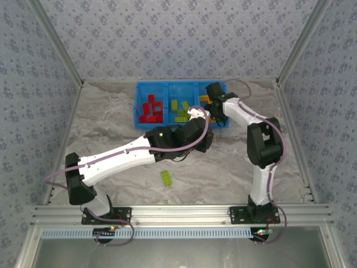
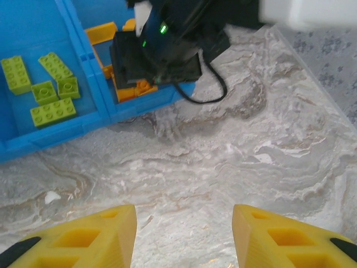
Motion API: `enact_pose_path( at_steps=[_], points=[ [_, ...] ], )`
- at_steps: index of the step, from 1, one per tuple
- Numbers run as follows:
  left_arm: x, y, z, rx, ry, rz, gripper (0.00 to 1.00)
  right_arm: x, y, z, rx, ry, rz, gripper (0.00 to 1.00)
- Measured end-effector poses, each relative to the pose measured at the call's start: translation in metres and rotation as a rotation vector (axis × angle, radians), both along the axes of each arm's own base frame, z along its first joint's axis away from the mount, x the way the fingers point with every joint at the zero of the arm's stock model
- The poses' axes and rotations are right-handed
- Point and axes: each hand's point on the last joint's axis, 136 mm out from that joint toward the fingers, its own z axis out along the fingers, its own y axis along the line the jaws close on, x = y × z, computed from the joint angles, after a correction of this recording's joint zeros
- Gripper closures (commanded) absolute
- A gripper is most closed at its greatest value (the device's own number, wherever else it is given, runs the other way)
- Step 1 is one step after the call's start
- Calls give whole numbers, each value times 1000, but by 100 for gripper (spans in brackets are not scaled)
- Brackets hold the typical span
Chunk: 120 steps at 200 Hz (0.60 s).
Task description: Sort the legos into containers by color
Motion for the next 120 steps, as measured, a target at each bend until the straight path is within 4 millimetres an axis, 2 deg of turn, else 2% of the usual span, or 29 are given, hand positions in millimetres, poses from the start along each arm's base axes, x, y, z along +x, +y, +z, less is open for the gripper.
enact_pose_path(
  at_steps=[13, 30, 53, 63, 83, 104, 120],
  points=[
    [-6, 8, -10, 18, 20, 21, 50, -4, -1, 26, 11, -52, 3, 29],
    [-16, 22, -25, 38, 54, 49, 50, -18, -2, 69, 29, -143, 15, 28],
    [-28, 46, -45, 53, 100, 96, 50, -57, 3, 130, 69, -292, 85, 27],
    [-32, 59, -54, 59, 117, 126, 50, -83, 12, 155, 90, -365, 151, 26],
    [-38, 80, -73, 69, 152, 185, 49, -146, 38, 190, 150, -480, 338, 26],
    [-43, 99, -93, 86, 191, 249, 47, -218, 59, 209, 246, -562, 554, 25],
    [-46, 109, -112, 102, 222, 296, 41, -268, 59, 213, 326, -599, 692, 22]
  ],
)
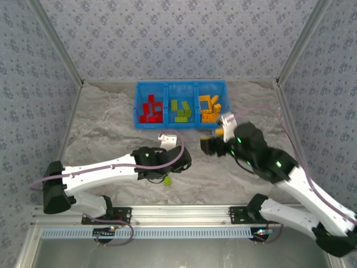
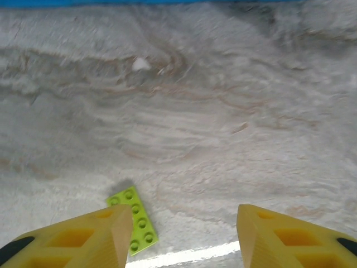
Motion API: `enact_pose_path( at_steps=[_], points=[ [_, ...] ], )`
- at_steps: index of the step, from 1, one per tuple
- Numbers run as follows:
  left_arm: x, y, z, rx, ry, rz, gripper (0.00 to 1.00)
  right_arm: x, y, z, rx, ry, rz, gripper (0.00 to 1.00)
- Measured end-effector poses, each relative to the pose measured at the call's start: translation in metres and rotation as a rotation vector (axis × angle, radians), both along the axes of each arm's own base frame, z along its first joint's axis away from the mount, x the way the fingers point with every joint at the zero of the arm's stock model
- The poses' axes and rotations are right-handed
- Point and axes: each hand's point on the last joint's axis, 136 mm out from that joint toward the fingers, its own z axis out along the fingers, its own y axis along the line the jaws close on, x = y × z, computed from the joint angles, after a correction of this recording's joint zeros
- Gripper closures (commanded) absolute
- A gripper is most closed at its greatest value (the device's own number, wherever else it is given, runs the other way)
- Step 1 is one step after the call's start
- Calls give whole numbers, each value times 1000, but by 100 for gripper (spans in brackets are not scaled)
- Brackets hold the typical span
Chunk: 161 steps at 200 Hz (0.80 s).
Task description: Sort the legos into containers by color
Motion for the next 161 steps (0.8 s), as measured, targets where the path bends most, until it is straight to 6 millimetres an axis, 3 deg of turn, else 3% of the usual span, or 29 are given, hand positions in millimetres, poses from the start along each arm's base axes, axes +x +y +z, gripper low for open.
enact_pose_path(
  at_steps=[23, 49, 114, 137, 161],
  points=[
    [-5, 14, -26, 35, 46, 60, 32, -57, -9, 6, 83, -32, 176, 20],
    [-9, 17, -55, 75, 112, 109, 29, -86, -10, 1, 112, -8, 292, 19],
    [-18, 22, -127, 101, 272, 212, 28, -106, 22, -63, -32, 129, 429, 19],
    [-17, 25, -137, 83, 293, 240, 29, -107, 29, -69, -46, 135, 440, 19],
    [-14, 26, -147, 44, 311, 272, 36, -107, 33, -67, -34, 121, 441, 19]
  ],
)
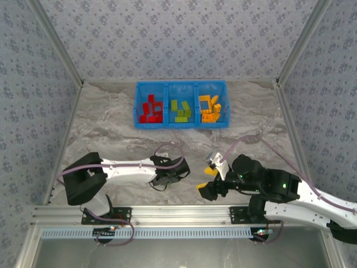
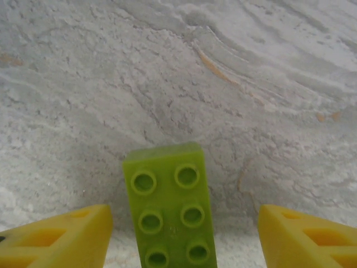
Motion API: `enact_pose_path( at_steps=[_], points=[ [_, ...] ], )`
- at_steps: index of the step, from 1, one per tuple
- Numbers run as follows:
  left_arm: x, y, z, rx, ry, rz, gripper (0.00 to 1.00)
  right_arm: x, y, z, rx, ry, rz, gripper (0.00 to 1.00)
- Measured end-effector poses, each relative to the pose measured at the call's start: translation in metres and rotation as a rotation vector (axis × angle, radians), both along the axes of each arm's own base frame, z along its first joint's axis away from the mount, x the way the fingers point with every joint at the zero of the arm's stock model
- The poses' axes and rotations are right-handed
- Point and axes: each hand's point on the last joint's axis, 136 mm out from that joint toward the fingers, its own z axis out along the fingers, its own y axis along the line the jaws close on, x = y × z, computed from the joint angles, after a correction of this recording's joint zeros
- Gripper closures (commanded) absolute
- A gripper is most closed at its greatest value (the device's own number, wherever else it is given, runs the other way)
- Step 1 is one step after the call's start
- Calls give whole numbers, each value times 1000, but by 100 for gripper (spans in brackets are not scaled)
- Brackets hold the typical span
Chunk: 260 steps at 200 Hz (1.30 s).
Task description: Sort the legos into containers by color
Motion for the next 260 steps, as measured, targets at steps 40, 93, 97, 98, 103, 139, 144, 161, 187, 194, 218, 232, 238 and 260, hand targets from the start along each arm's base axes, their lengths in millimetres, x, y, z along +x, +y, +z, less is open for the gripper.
enact_pose_path(
  at_steps=[40, 93, 97, 98, 103, 139, 144, 161, 187, 194, 218, 232, 238, 260],
  points=[
    [0, 6, -9, 9, 16, 21, 59, 4, 3, 6, 26, -14, -17, 20],
    [2, 10, -5, 24, -1, 16, 78, 10, 5, 7, 28, -22, -47, 21],
    [3, 10, -4, 21, -7, 16, 78, 11, 5, 7, 28, -24, -53, 21],
    [3, 10, -3, 21, -9, 13, 78, 11, 5, 7, 27, -24, -53, 21],
    [5, 10, 0, 20, -16, 10, 77, 12, 4, 8, 29, -27, -62, 21],
    [52, -14, 66, -78, -118, -66, 77, 39, 0, 24, 28, -103, -196, 20],
    [63, -19, 79, -99, -141, -68, 77, 44, 0, 28, 31, -117, -219, 20],
    [103, -23, 121, -154, -214, -78, 77, 60, 3, 39, 36, -170, -292, 20],
    [165, -22, 184, -182, -326, -94, 77, 85, 9, 51, 25, -227, -393, 20],
    [182, -25, 198, -185, -353, -105, 77, 93, 11, 53, 21, -237, -420, 20],
    [228, -40, 221, -182, -404, -151, 77, 116, 17, 59, 21, -263, -497, 20],
    [252, -49, 221, -163, -410, -177, 78, 135, 16, 60, 23, -271, -555, 20],
    [262, -52, 218, -154, -409, -187, 78, 143, 15, 61, 26, -273, -579, 20],
    [295, -63, 206, -135, -396, -213, 79, 176, 8, 65, 30, -272, -673, 20]
  ],
)
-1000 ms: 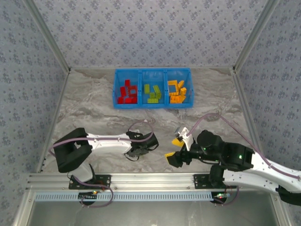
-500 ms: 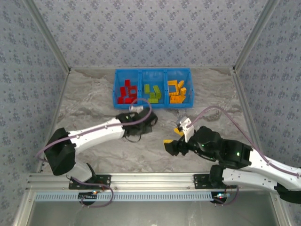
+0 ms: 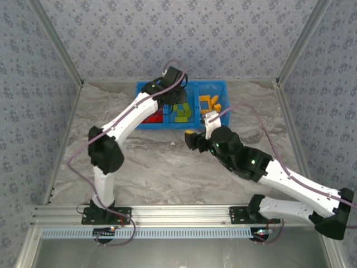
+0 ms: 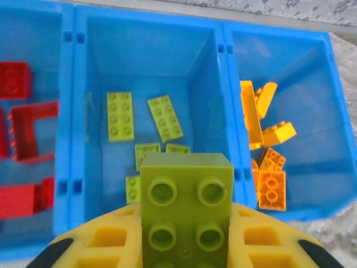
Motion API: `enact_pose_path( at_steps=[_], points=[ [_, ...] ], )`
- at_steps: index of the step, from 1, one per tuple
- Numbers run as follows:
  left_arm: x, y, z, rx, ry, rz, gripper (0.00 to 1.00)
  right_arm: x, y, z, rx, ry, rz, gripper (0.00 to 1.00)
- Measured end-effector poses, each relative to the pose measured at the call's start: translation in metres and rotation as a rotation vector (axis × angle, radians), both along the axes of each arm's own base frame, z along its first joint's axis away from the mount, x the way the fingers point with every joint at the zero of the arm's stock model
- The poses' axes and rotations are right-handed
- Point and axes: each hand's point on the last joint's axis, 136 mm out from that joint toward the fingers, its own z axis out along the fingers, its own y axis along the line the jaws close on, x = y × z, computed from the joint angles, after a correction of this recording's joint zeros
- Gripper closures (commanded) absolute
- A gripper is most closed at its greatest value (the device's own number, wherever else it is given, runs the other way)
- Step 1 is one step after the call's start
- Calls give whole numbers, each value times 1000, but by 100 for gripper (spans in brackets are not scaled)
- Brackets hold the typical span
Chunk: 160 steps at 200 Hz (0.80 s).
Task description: Sort the legos into containers by color
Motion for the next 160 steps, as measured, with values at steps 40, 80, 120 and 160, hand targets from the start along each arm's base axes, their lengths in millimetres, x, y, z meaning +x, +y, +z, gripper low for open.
enact_pose_path(
  at_steps=[40, 80, 120, 160],
  points=[
    [35, -5, -34, 75, 46, 2, 78, 35, -9, 13, 44, -7, -93, 20],
    [31, 5, -83, 193, 154, 33, 78, 38, -8, 17, 78, 0, -94, 20],
    [24, 14, -129, 297, 235, 51, 79, 36, -11, 15, 99, 13, -105, 20],
    [22, 17, -138, 356, 233, 65, 79, 30, -31, 20, 131, 8, -143, 20]
  ],
)
